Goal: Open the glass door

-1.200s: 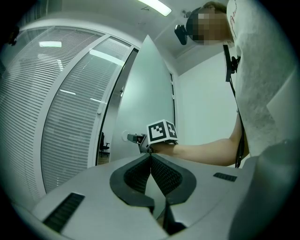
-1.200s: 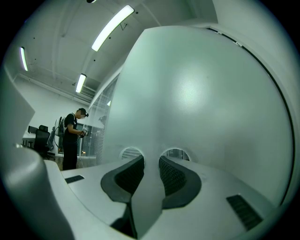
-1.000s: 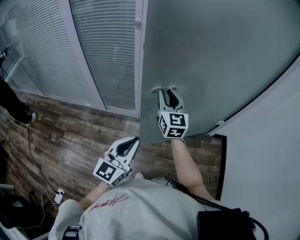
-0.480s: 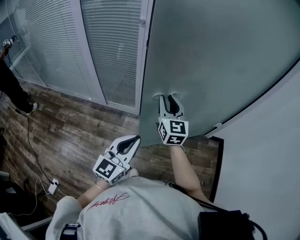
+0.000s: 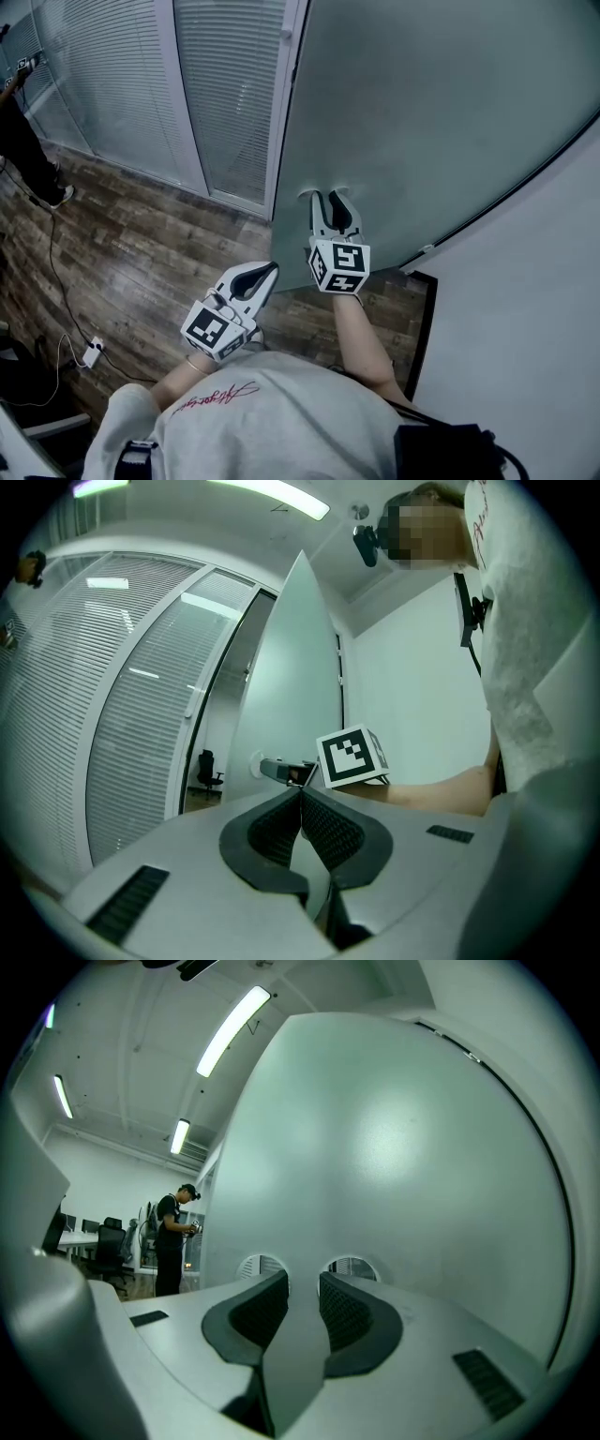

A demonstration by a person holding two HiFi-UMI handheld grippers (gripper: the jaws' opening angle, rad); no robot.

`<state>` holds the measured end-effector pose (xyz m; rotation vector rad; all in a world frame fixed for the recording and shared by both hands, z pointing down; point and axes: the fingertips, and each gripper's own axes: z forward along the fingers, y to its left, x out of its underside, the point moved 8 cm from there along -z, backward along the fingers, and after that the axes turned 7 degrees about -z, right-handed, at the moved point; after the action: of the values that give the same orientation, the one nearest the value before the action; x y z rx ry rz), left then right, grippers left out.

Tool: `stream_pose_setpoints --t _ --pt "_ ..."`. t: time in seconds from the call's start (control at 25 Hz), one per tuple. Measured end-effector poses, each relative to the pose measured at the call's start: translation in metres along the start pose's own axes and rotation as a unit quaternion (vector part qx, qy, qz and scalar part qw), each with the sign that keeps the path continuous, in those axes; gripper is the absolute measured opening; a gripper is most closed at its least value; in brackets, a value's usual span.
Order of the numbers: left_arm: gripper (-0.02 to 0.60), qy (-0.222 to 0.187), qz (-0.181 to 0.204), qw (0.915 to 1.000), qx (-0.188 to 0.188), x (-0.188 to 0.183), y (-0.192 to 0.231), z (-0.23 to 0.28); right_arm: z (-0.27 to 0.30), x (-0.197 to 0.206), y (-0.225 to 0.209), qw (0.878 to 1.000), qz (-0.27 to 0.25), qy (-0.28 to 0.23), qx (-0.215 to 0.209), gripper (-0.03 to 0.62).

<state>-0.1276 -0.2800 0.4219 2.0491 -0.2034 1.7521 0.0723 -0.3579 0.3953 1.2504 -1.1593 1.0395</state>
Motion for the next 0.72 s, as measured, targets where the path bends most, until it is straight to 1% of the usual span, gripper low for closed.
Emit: stream_pose_setpoints --t 0.24,0.4,0.64,0.72 --pt "0.017 -0.001 -0.005 0.9999 -0.016 0.006 -0.035 -0.014 -0.03 -0.001 0.002 1.0 0.002 -0.001 -0.013 0.114" --pt "0.017 0.0 -0.007 0.9999 -0.014 0.015 -0.061 -0.019 -0.051 0.0 0.001 1.0 0.002 -0.003 -0.019 0.114" --pt "0.017 0.001 0.0 0.9999 -0.016 0.006 -0.095 -0.036 -0.087 -0.014 0.008 1.0 -0.002 -0.001 -0.027 0.114" --pt "0.017 0.001 0.004 0.9999 -0.016 0.007 -0.101 -0.038 -0.095 -0.012 0.008 1.0 -0.001 0.0 -0.028 0.114"
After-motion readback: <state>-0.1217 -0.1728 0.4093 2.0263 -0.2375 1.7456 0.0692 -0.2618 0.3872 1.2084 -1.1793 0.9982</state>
